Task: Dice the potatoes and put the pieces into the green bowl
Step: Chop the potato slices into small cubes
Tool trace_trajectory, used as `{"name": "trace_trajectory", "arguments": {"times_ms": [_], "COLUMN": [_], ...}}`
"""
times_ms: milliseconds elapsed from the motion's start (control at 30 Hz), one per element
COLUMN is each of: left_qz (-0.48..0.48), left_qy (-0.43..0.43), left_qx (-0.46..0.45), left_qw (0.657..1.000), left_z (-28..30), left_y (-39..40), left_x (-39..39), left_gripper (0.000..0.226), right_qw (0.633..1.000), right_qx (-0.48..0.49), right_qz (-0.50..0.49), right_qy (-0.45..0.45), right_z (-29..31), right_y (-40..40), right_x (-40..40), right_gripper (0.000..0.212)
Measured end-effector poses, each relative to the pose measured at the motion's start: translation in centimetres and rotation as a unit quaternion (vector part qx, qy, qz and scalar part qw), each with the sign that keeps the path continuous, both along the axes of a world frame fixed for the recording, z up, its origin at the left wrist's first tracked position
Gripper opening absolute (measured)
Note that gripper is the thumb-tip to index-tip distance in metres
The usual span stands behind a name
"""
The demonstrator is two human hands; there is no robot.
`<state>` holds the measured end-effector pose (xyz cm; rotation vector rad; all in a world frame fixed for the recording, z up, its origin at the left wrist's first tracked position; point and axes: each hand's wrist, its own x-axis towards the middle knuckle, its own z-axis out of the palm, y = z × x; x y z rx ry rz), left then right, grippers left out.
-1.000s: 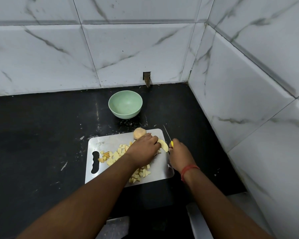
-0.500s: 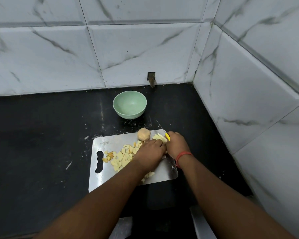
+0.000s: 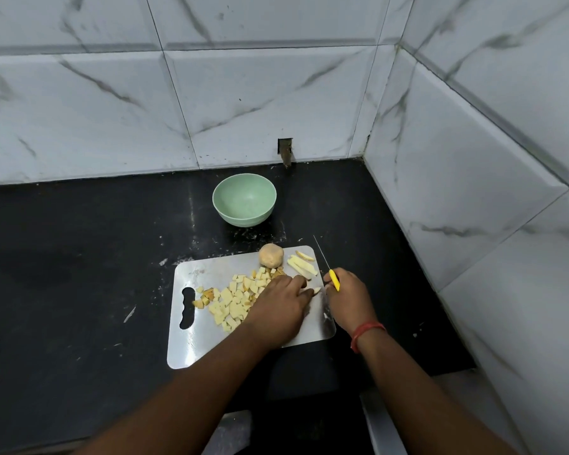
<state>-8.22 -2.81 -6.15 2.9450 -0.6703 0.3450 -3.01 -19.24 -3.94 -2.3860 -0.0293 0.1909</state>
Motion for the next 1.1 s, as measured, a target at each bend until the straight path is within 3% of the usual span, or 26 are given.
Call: {"name": "trace_trajectory", "arguments": {"times_ms": [333,733,933,1100], "left_qz": [0.008,0.042,0.015,0.037], "left_qy": [0.089,0.041,0.023,0.067], "left_qx": [-0.037,0.054,0.056,0.037], "left_qw": [0.995,0.997,0.998,0.996], "left_z": [-1.0,-1.1,-0.8,-0.3], "left_y": [-0.8,1.3,0.5,-0.5], "left_x": [-1.4,-2.6,-3.4,-3.4], "left_gripper": [0.054,0.058,0.054,0.06], "right_qw": [1.0,0.985,0.996,0.996], "right_qx": [-0.024,-0.158,-0.085,-0.058], "right_qz": [0.012,0.067,0.036,0.045], "right_qy": [0.016,0.015,0.007,0.051], "right_z": [-0.1,0.8,1.0,1.4], "right_y": [0.4,0.2,-0.2,-1.0], "right_x": [-1.2,-2.2,-3.2,-5.1], "right_gripper": [0.018,0.018,0.014,0.018]}}
